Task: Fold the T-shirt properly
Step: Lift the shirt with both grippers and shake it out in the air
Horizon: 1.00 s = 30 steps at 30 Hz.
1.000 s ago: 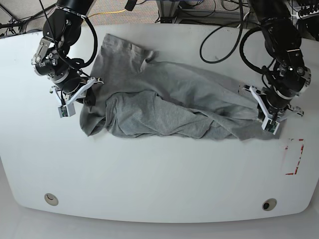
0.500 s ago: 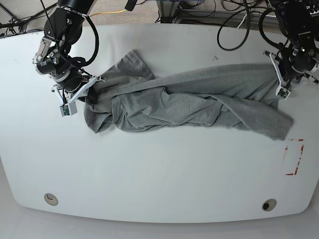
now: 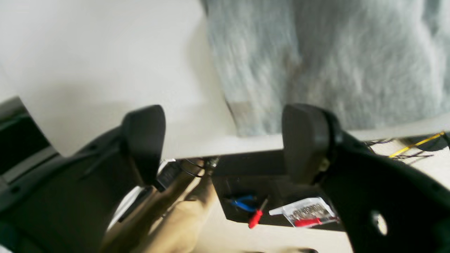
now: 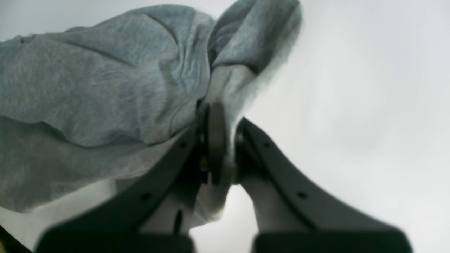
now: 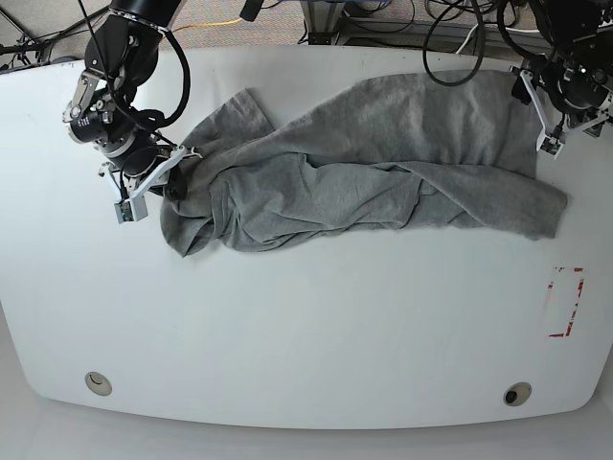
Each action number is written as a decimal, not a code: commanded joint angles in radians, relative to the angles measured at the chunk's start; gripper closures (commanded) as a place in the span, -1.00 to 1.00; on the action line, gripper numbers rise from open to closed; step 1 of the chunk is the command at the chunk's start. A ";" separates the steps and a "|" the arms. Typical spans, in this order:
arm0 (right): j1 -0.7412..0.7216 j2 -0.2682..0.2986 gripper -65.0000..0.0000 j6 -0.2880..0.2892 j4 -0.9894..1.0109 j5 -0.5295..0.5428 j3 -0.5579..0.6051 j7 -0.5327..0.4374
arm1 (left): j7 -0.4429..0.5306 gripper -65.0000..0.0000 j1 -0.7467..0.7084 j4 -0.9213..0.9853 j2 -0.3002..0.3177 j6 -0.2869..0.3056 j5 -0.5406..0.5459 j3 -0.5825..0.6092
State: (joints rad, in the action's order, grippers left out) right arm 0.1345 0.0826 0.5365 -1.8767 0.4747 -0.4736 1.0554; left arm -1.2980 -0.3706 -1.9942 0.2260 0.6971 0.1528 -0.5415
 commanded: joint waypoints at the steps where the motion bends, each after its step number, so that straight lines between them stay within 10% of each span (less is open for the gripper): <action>1: -0.005 0.009 1.00 0.006 -0.017 0.017 -0.003 -0.022 | -0.001 -0.42 0.005 -0.017 0.009 0.001 0.000 -0.007; 23: 0.018 -0.008 1.00 0.006 -0.017 0.019 -0.003 -0.022 | 0.070 -0.32 0.012 0.138 -0.027 0.001 0.001 -0.131; 30: 0.024 -0.011 1.00 0.006 -0.017 0.022 -0.003 -0.022 | 0.085 -0.32 0.006 0.221 0.022 0.001 0.236 -0.159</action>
State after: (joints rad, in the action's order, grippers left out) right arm 0.1654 0.0639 0.5362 -1.8767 0.4759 -0.4740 1.0550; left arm -1.2224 -0.3637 -1.7832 0.2066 0.6971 0.3424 -0.6994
